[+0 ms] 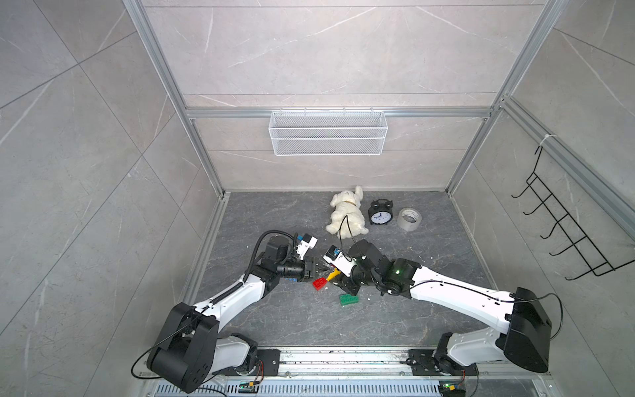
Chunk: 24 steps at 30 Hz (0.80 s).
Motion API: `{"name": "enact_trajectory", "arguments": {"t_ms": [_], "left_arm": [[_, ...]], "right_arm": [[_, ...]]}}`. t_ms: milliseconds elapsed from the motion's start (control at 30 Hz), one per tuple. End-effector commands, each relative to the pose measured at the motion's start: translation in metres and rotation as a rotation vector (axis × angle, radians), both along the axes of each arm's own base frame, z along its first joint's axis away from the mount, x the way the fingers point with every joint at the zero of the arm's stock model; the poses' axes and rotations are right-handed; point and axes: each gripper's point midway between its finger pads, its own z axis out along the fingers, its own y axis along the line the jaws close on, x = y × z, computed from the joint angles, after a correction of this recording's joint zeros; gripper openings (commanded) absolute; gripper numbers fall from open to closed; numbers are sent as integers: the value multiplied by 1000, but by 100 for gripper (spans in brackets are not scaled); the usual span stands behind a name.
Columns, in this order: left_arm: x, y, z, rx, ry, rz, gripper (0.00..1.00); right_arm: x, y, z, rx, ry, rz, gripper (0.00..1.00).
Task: Assemble the letter r with lego
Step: Assemble the lego brick with the lego brick.
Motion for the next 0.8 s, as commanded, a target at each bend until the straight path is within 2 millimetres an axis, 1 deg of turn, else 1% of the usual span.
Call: {"name": "enact_trajectory", "arguments": {"t_ms": [0,133,333,467,533,667,767], "left_arm": [[-10,-13,14,-35,-31,-93,46],[-13,-17,9,-37,-4,-126,45],[-16,-14,-11,26,40,-129,45],[-16,-13,-16,40,51,-121,45],[-16,-13,-13,35,43,-124,45],[-18,-17,1,-14,19,-147,44],[-19,-17,5,-23,7,-153,40]], "right_arm": [[3,9,21,52,-58,24,44],[4,9,20,48,-65,25,44],[4,4,25,46,-81,17,44],[5,3,30,54,-94,10,44],[5,4,32,66,-97,11,44],[6,7,28,66,-88,14,44],[5,8,27,72,-84,18,44]]}}
